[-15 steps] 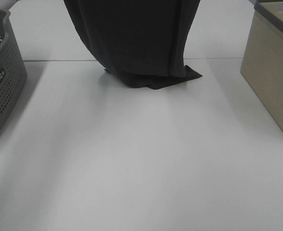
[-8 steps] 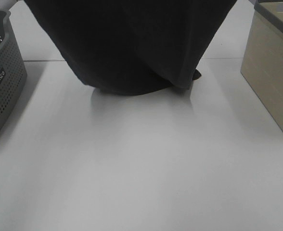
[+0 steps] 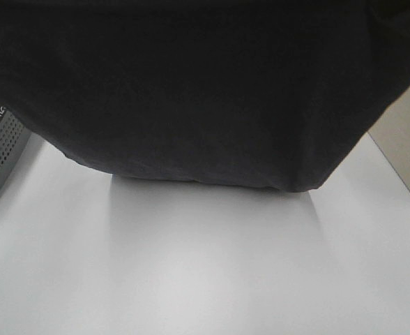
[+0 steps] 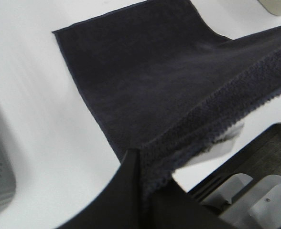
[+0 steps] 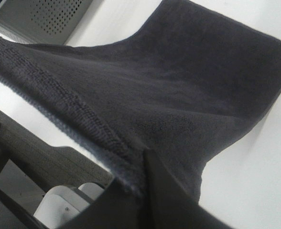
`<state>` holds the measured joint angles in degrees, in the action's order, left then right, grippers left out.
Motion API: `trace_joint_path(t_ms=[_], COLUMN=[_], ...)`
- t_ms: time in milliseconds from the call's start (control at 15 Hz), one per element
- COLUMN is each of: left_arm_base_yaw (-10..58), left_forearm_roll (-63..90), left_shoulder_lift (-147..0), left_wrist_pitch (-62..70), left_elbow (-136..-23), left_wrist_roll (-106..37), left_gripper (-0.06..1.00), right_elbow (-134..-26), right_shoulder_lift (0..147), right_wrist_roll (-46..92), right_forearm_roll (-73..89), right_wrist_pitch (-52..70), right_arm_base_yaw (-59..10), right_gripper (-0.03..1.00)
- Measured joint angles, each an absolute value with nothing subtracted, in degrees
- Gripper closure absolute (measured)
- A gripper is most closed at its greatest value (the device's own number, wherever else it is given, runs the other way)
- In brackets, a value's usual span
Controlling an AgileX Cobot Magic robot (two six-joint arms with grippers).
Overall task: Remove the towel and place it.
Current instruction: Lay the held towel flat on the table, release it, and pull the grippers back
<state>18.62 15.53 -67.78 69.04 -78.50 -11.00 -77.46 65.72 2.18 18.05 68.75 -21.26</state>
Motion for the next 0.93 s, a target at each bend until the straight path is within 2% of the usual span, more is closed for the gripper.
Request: trace_joint_path(t_ms=[400, 933], left_arm_base_yaw=[18.62, 19.48], left_forearm_roll=[22.80, 29.28], left_shoulder_lift=[-60.62, -60.16], left_wrist_pitch=[68.75, 68.53], left_elbow=[-62.11, -42.91], left_wrist_roll=[-12.15, -13.58], left_gripper=[0.94, 0.94], right_elbow=[-61.59, -43.49], right_shoulder_lift=[57.52, 54.89], right_wrist_roll=[2.06, 0.69], right_forearm_roll=[19.65, 25.61], right_wrist_pitch=[68.41, 68.18], right_arm_base_yaw=[-21.26, -21.26], right_gripper=[0.95, 0.95])
